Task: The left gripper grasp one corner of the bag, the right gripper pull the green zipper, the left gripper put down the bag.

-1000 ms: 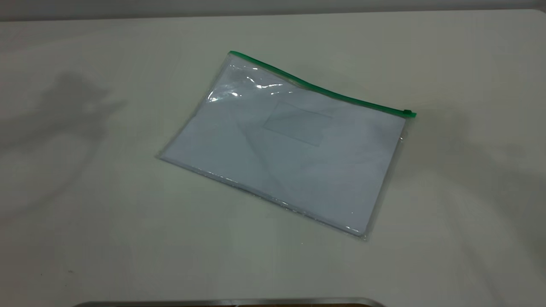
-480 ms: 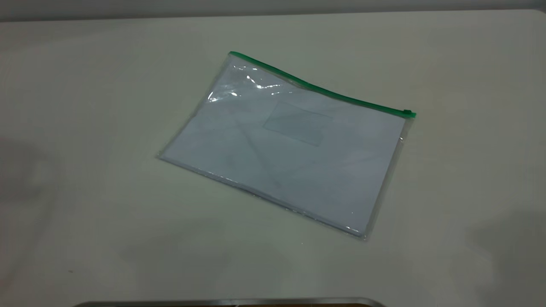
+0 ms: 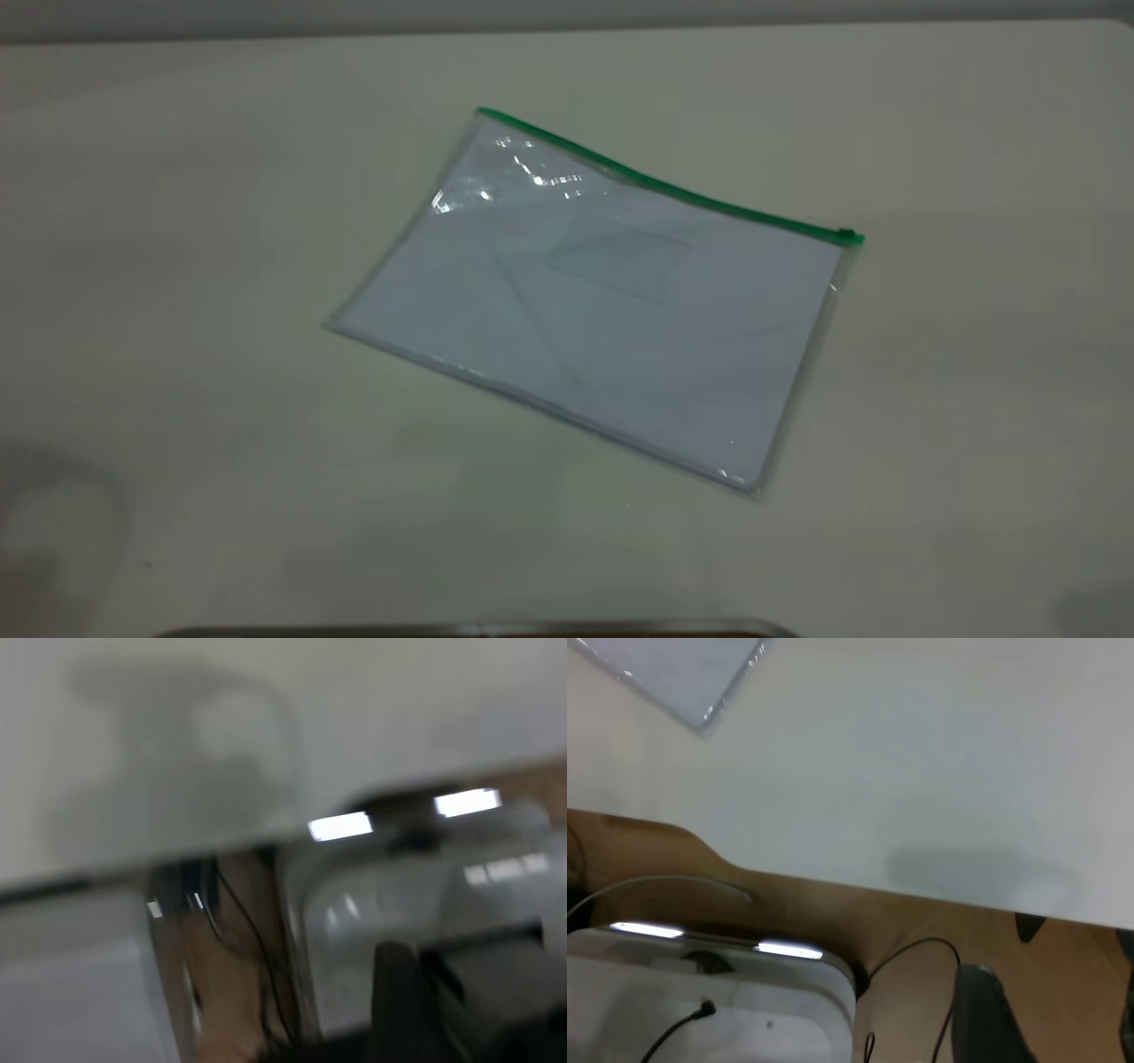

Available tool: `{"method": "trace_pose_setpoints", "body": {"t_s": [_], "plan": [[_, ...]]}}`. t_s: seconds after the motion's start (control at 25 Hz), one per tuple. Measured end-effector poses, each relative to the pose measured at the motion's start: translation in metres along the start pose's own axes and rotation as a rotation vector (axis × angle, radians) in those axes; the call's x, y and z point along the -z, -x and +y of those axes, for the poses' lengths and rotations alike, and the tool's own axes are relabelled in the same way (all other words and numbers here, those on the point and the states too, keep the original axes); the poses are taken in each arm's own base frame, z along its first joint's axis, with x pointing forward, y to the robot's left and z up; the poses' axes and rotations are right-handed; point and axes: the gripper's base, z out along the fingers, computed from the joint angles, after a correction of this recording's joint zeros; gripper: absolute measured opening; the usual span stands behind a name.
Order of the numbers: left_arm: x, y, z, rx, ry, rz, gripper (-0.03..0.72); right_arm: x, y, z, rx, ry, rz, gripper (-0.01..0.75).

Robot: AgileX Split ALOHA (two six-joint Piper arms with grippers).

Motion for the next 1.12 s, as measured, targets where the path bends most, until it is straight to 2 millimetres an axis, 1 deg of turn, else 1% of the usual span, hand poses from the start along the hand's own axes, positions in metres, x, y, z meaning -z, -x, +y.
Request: {"method": "trace_pose_setpoints", "body": {"t_s": [0.08,0.16,0.32,0.4,0.48,0.52,0.8,1.12], "plan": [[-0.015,-0.019,-0.002,0.010,-0.007,0.027,0.495,0.000,0.002,0.000,0.003,-0.003,-0.047,0.412],[-0.024,-0.033,-0.004,0.014,-0.002,0.013,0.495,-0.001,0.002,0.000,0.003,-0.001,-0.051,0.412],[-0.031,-0.060,-0.009,0.006,0.018,-0.059,0.495,-0.001,0.000,0.001,-0.004,0.008,-0.030,0.412],[-0.029,-0.070,-0.012,0.004,0.033,-0.103,0.495,-0.001,-0.004,0.001,-0.004,0.008,0.009,0.412],[-0.023,-0.080,-0.014,0.008,0.064,-0.174,0.495,-0.001,-0.010,0.000,-0.001,0.006,0.080,0.412],[-0.019,-0.085,-0.016,0.008,0.079,-0.214,0.495,0.000,-0.011,0.000,0.001,0.004,0.087,0.412],[-0.003,-0.119,-0.027,-0.024,0.147,-0.465,0.495,0.000,-0.011,-0.001,0.006,-0.005,0.065,0.412],[0.001,-0.156,-0.037,-0.072,0.200,-0.707,0.495,0.000,-0.012,-0.001,0.005,-0.003,0.072,0.412]]}}
